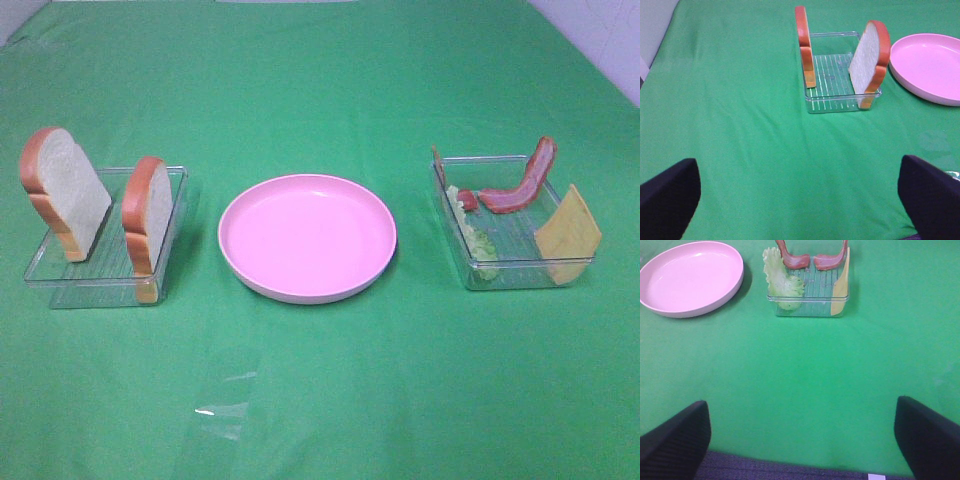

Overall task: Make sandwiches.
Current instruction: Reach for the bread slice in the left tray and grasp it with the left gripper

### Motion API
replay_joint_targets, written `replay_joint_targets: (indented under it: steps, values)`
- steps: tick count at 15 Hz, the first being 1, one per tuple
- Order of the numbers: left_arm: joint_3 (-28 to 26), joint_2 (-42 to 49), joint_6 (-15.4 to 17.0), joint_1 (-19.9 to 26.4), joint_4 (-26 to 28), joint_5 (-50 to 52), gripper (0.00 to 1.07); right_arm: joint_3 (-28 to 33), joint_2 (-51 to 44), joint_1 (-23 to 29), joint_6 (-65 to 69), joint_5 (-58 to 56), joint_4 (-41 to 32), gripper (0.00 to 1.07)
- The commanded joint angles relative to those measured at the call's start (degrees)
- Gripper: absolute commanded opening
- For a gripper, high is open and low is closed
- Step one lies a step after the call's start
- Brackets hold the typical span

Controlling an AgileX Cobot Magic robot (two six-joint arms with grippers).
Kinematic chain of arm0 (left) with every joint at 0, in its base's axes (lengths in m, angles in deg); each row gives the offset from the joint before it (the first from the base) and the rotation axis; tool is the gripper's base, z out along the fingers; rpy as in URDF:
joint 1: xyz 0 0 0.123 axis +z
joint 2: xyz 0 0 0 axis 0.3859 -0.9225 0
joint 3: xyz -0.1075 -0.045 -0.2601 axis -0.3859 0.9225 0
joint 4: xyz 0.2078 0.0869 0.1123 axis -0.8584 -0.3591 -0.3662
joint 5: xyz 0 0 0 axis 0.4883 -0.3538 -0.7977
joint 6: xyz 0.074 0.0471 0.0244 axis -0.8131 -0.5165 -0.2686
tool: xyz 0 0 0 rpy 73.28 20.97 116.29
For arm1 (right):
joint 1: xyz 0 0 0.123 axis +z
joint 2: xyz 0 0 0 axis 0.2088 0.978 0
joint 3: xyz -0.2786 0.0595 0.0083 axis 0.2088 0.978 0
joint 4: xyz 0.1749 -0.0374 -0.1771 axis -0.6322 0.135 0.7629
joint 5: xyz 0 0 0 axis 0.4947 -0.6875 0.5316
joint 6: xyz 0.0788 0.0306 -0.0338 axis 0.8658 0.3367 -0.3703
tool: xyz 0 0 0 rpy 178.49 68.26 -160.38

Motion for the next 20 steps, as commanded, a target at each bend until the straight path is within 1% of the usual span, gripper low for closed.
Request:
replay_joint_targets:
  steps: [1,2,3,4,6,7,8,9,10,11,12,13,15,17,19,20]
  values:
    - [-0.23,-1.49,-0.06,-0.23,0.11,0.06,1.02,0.11,-1.83,-0.46,-0.06,0.17,0.4,0.96]
    - [-0.8,-3.21,-0.57,-0.23,0.63,-0.69,1.02,0.11,-1.83,-0.46,-0.06,0.17,0.4,0.96]
    - [-2.92,-7.91,-2.69,-0.23,1.38,-2.46,1.02,0.11,-1.83,-0.46,-0.06,0.17,0.4,0.96]
    - [-10.6,-23.49,-5.44,-0.23,1.03,-6.19,1.01,0.11,-1.83,-0.46,-0.06,0.17,0.4,0.96]
    - [-19.54,-39.53,-2.98,-0.23,1.03,-9.85,1.01,0.11,-1.83,-0.46,-0.06,0.17,0.4,0.96]
    - [-24.75,-47.78,-1.6,-0.23,1.89,-11.17,1.01,0.11,-1.83,-0.46,-0.06,0.17,0.4,0.96]
    - [-29.62,-54.77,-1.89,-0.23,2.81,-12.78,1.01,0.11,-1.83,-0.46,-0.06,0.17,0.4,0.96]
    - [-34.43,-61.08,-3.61,-0.23,2.86,-13.41,1.01,0.11,-1.83,-0.46,-0.06,0.17,0.4,0.96]
    - [-37.99,-65.43,-4.58,-0.23,2.12,-13.41,1.01,0.11,-1.83,-0.46,-0.06,0.17,0.4,0.96]
    - [-43.2,-72.25,-3.61,-0.86,0.23,-13.41,1.01,0.11,-1.83,-0.46,-0.06,0.17,0.4,0.96]
    - [-46.24,-76.78,-1.6,-2.81,-1.26,-13.41,1.01,0.11,-1.83,-0.46,-0.06,0.17,0.4,0.96]
    - [-47.84,-79.53,-0.46,-4.76,-1.89,-13.41,1.01,0.11,-1.83,-0.46,-0.06,0.17,0.4,0.96]
    - [-51.51,-87.26,4.64,-11.63,-4.18,-13.41,1.01,0.11,-1.83,-0.46,-0.06,0.17,0.4,0.96]
    - [-55.92,-96.77,8.48,-16.21,-4.18,-13.41,1.01,0.11,-1.83,-0.46,-0.06,0.17,0.4,0.96]
    - [-59.47,-103.19,9.8,-19.08,-4.18,-12.83,1.01,0.11,-1.83,-0.46,-0.06,0.17,0.4,0.96]
    - [-61.65,-106.0,11.23,-19.6,-4.18,-12.55,1.01,0.11,-1.83,-0.46,-0.06,0.17,0.4,0.96]
